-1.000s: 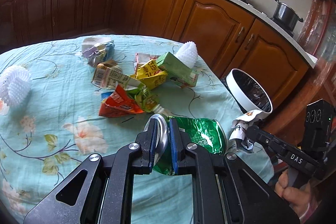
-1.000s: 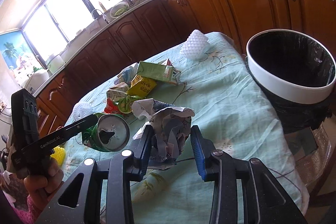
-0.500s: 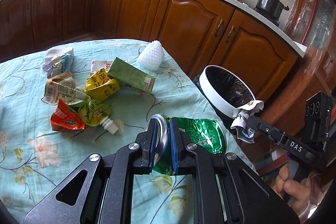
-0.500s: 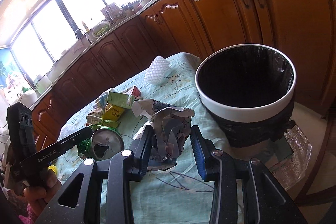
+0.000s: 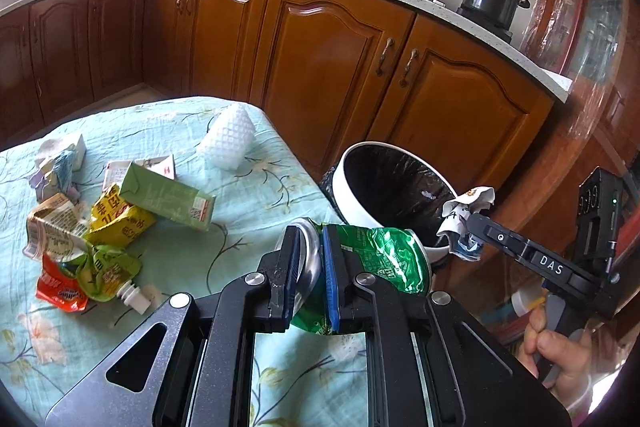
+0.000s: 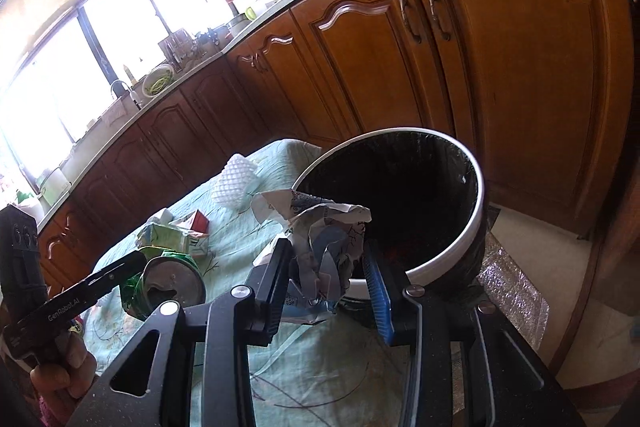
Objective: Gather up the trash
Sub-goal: 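Carry the can and paper over the bin and release both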
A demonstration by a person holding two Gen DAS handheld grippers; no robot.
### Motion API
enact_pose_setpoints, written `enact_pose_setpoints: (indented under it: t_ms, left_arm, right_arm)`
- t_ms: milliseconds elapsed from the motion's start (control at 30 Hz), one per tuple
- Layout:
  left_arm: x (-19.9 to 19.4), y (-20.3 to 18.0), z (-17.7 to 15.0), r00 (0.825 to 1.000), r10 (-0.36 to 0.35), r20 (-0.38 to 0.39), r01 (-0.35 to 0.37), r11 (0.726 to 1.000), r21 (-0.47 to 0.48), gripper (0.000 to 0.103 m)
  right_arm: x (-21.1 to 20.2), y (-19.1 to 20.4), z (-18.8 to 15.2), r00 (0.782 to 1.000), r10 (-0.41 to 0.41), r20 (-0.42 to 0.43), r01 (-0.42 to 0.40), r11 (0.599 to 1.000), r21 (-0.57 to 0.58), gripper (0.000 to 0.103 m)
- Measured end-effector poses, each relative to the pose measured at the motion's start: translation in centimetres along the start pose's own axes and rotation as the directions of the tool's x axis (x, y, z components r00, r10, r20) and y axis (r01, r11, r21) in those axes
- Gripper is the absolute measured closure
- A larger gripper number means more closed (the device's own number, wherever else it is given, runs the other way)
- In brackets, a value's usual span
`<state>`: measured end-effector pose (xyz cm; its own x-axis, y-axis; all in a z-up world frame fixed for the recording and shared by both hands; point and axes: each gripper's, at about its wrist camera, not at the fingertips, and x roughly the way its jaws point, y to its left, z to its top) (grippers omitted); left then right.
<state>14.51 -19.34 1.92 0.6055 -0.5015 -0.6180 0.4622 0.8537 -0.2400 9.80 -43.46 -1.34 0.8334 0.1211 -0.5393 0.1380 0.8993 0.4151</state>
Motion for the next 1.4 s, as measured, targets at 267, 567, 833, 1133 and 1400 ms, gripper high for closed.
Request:
enact_pose_setpoints:
  t_ms: [267, 567, 833, 1133, 1400]
  left_arm:
    - [3.1, -2.8, 2.7, 1.0, -0.028, 0.01, 0.028, 0.999, 0.033, 0.092]
    - [7.6, -5.6, 5.0, 1.0, -0.021, -0.012, 0.022, 0.995, 0.095, 0.092]
    - [11.1, -7.0, 5.3, 0.998, -0.001, -0.058, 0.009, 0.99, 0.139, 0.092]
    - [11.0, -7.5, 4.8, 0.999, 0.004, -0.05, 0.004, 0.987, 0.161, 0.064]
    - [7.5, -5.1, 4.3, 1.0, -0.009, -0.012, 0.01, 0.996, 0.09, 0.053]
  right_arm:
    - [0.8, -2.4, 2.5, 0.999, -0.05, 0.0, 0.05, 0.999, 0.001, 0.066]
    - [3.0, -4.0, 4.2, 0.997, -0.068, -0.042, 0.068, 0.998, -0.002, 0.065]
    - [5.0, -5.0, 4.7, 0.993, -0.089, -0.083, 0.089, 0.996, -0.004, 0.067]
    - [5.8, -5.9, 4.6, 0.991, -0.088, -0.096, 0.091, 0.996, 0.026, 0.052]
    - [4.9, -5.1, 4.1, 0.996, -0.066, -0.058, 0.068, 0.997, 0.041, 0.027]
